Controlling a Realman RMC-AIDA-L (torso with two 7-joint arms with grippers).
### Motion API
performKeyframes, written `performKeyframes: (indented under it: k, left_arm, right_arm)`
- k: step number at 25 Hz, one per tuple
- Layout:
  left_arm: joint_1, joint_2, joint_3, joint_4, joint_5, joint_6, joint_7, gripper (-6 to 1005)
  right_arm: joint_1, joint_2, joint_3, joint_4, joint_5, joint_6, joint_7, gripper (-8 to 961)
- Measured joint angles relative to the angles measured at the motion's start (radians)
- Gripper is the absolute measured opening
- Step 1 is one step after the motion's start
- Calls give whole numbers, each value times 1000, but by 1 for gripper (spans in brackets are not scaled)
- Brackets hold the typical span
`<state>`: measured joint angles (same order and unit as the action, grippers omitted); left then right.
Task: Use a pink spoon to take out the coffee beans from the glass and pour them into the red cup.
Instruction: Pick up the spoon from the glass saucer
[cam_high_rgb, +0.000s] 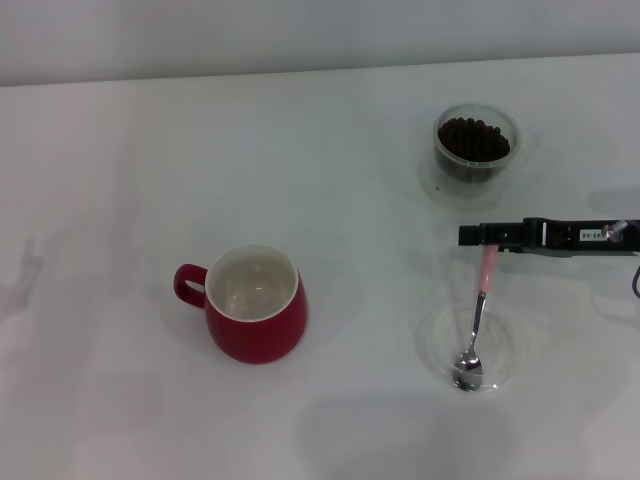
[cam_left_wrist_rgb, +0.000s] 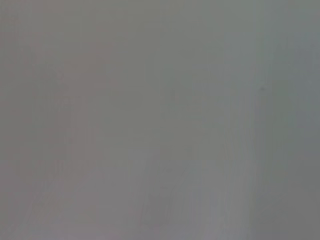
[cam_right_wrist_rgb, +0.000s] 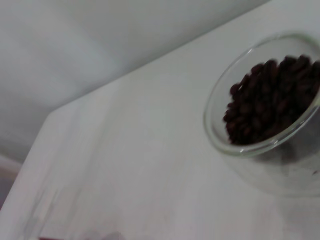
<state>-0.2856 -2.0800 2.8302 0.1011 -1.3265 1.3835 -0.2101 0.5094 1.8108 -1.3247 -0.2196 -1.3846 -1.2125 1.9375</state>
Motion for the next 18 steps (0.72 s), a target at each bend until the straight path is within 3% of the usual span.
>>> performKeyframes:
  k: [2, 4, 18]
  left_arm:
    - [-1, 0, 0, -1, -7, 0, 0, 789]
    - [-2, 0, 0, -1, -13, 0, 0, 788]
    - [-4, 0, 0, -2, -40, 0, 0, 789]
  right_arm:
    - [-5, 1, 9, -1, 0, 6, 0, 835]
    - [-6, 1, 12, -1, 0, 8, 0, 664]
    - [-4, -4, 8, 3, -8, 0, 0, 396]
